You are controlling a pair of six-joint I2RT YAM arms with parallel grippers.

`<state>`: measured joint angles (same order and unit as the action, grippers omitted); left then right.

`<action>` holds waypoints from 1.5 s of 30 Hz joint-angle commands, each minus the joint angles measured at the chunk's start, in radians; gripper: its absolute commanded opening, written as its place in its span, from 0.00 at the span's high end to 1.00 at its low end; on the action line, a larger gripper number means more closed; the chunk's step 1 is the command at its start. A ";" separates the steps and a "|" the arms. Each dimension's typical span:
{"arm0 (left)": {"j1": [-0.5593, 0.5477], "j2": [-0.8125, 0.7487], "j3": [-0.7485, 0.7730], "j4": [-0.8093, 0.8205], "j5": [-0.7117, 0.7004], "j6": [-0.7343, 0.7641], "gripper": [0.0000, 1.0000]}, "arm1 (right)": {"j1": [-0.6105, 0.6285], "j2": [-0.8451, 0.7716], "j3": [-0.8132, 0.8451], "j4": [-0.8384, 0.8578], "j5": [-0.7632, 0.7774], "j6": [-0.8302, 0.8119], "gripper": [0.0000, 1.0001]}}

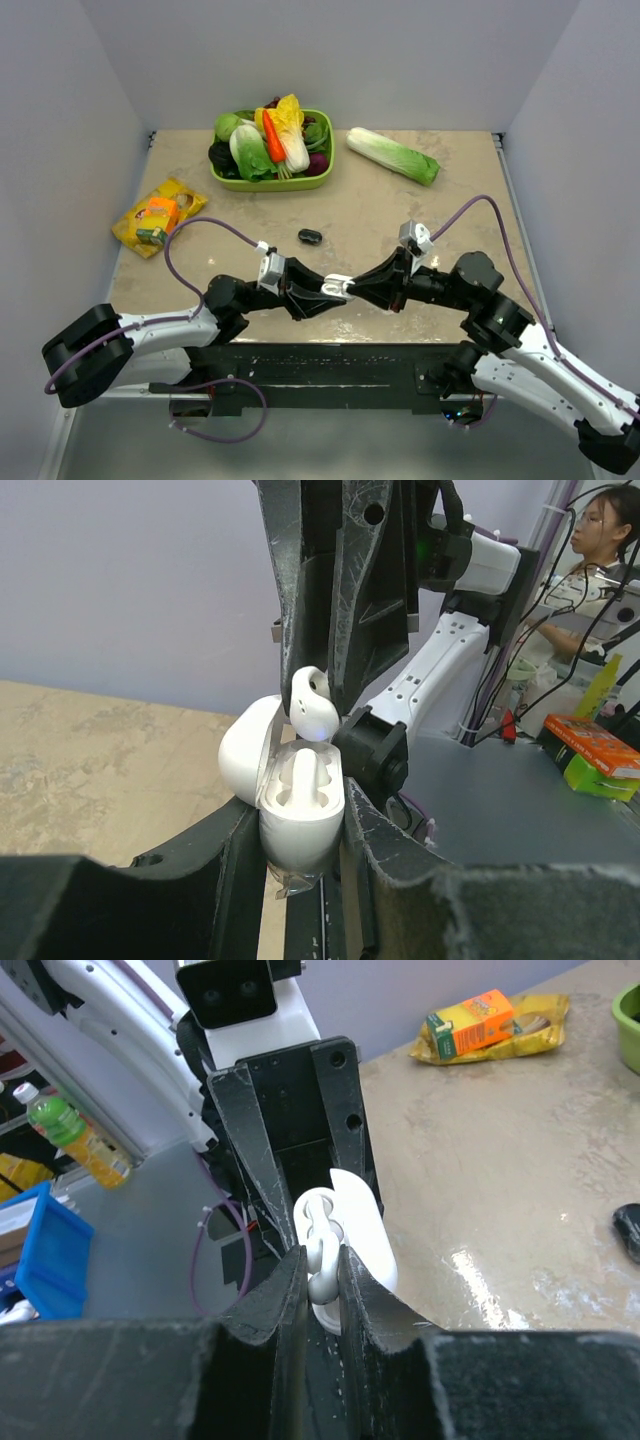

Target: Insert the wireless bluetooth earbuds into the charging case

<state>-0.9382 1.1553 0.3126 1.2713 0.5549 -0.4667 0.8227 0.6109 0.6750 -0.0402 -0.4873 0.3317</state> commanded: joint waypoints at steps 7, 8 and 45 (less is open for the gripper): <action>-0.005 -0.020 0.022 0.321 -0.007 -0.006 1.00 | 0.001 -0.005 0.000 0.057 0.033 0.003 1.00; -0.005 -0.019 0.023 0.321 -0.009 -0.004 1.00 | 0.003 -0.005 0.000 0.053 0.033 -0.003 1.00; -0.005 -0.003 0.094 0.310 -0.004 0.005 1.00 | 0.020 0.006 0.021 -0.053 0.161 0.001 0.64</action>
<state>-0.9371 1.1606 0.3576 1.2388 0.5274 -0.4686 0.8444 0.6151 0.6731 -0.0475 -0.4011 0.3325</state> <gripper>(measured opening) 0.348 0.348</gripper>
